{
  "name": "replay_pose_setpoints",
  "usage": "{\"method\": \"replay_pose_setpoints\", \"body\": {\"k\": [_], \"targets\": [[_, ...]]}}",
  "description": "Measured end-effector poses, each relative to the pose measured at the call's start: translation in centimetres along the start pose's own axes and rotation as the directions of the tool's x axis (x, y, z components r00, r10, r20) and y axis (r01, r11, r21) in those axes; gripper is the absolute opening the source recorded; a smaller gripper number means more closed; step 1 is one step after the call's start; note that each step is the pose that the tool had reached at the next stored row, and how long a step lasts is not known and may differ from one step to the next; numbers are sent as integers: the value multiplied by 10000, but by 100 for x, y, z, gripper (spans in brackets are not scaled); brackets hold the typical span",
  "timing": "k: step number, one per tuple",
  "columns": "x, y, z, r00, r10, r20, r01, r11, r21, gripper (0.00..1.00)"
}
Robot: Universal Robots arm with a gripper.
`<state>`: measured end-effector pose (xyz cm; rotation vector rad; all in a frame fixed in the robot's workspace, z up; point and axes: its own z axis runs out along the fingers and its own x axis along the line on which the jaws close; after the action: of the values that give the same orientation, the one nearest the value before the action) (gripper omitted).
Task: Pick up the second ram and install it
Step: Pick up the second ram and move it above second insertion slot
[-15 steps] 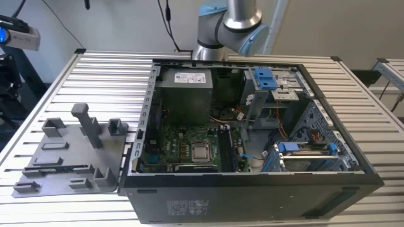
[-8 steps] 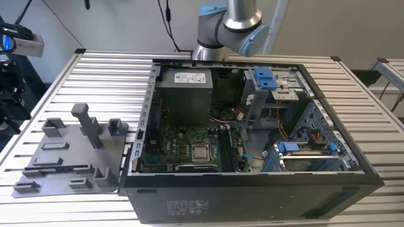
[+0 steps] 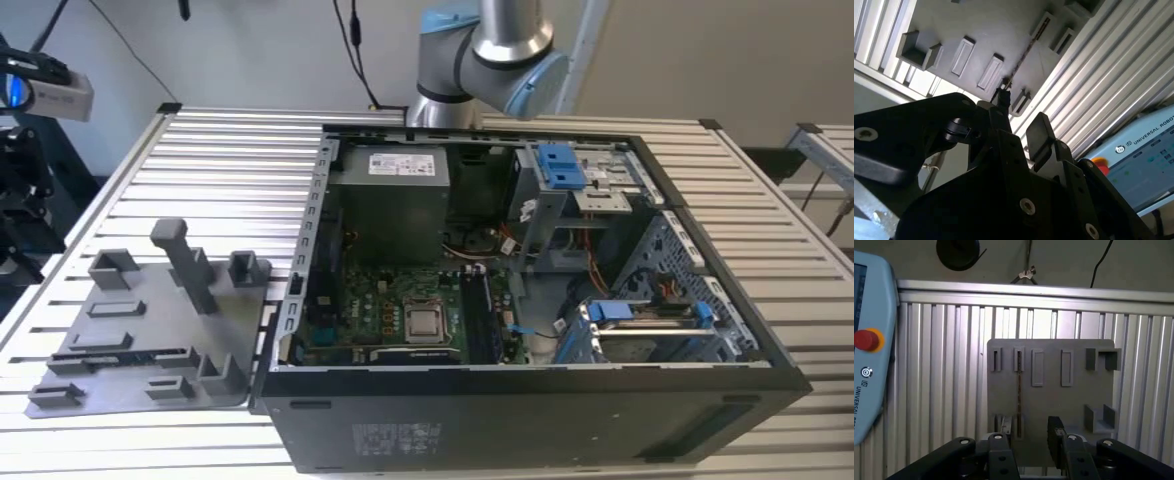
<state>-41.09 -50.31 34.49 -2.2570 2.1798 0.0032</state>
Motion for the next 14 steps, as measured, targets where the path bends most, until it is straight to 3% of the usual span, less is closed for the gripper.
{"method": "replay_pose_setpoints", "body": {"k": [5,14], "targets": [[-1,0,25,10000,1,0,-1,10000,-24,42],[5,-18,164,10000,-68,14,69,9999,-96,42]]}}
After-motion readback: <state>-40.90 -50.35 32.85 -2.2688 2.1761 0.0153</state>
